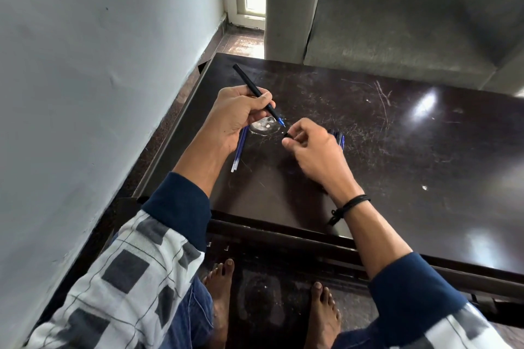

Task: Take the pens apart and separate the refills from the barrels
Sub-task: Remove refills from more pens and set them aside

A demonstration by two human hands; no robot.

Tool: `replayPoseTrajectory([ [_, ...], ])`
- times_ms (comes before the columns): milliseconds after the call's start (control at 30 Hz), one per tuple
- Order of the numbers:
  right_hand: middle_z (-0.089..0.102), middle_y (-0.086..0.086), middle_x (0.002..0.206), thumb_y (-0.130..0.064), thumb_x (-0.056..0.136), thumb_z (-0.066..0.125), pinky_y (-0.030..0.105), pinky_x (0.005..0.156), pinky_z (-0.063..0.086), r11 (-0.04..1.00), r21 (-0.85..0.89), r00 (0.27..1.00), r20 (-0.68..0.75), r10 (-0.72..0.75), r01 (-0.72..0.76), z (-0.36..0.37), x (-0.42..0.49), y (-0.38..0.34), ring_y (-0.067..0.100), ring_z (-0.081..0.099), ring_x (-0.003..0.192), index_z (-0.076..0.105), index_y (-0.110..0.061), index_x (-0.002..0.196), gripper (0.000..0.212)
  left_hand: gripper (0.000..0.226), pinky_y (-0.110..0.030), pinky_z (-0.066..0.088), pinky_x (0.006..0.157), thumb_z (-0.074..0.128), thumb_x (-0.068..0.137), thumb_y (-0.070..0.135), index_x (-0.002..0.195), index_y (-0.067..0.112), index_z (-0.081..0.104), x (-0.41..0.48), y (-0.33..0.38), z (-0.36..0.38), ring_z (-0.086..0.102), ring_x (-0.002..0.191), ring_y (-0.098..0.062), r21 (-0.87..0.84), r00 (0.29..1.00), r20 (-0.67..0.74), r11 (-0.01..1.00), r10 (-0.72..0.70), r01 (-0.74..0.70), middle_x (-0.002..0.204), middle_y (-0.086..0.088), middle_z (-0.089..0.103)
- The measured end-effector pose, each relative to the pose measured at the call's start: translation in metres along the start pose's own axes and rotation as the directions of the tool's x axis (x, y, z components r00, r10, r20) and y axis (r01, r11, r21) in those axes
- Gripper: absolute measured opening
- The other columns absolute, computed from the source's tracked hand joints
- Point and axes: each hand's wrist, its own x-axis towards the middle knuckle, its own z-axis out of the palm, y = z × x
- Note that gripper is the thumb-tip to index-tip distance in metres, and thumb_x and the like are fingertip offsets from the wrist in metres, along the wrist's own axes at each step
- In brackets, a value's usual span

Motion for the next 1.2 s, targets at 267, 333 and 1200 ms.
replayPoseTrajectory([
  [267, 0.073, 0.0, 0.081, -0.036, 0.088, 0.074, 0.049, 0.078, 0.06, 0.975, 0.211, 0.997, 0.038, 0.068, -0.075, 0.0, 0.003, -0.001, 0.024, 0.072, 0.079, 0.061, -0.029, 0.086, 0.014, 0.007, -0.023, 0.06, 0.076, 0.068, 0.092, 0.004, 0.092, 0.008, 0.073, 0.001, -0.001, 0.001, 0.074, 0.079, -0.014, 0.025, 1.0, 0.003, 1.0, 0.008, -0.009, 0.087, -0.01, 0.075],
  [333, 0.073, 0.001, 0.081, -0.034, 0.089, 0.074, 0.045, 0.076, 0.06, 0.973, 0.222, 0.997, 0.023, 0.067, -0.07, -0.001, 0.003, -0.001, 0.025, 0.072, 0.079, 0.062, -0.028, 0.087, 0.014, 0.007, -0.022, 0.059, 0.074, 0.067, 0.093, 0.003, 0.092, 0.008, 0.072, 0.0, -0.002, 0.003, 0.073, 0.079, -0.014, 0.035, 1.0, 0.022, 0.999, -0.001, 0.0, 0.087, -0.01, 0.074],
  [1200, 0.071, -0.006, 0.073, -0.021, 0.084, 0.082, 0.047, 0.074, 0.061, 0.975, 0.22, 0.987, -0.156, 0.035, 0.0, -0.007, -0.002, -0.005, 0.019, 0.071, 0.073, 0.064, -0.035, 0.072, 0.025, 0.004, -0.046, 0.056, 0.095, 0.076, 0.083, 0.003, 0.087, 0.005, 0.077, -0.006, -0.022, 0.027, 0.067, 0.083, -0.021, 0.13, 0.996, 0.091, 0.992, -0.003, -0.009, 0.082, -0.009, 0.072],
])
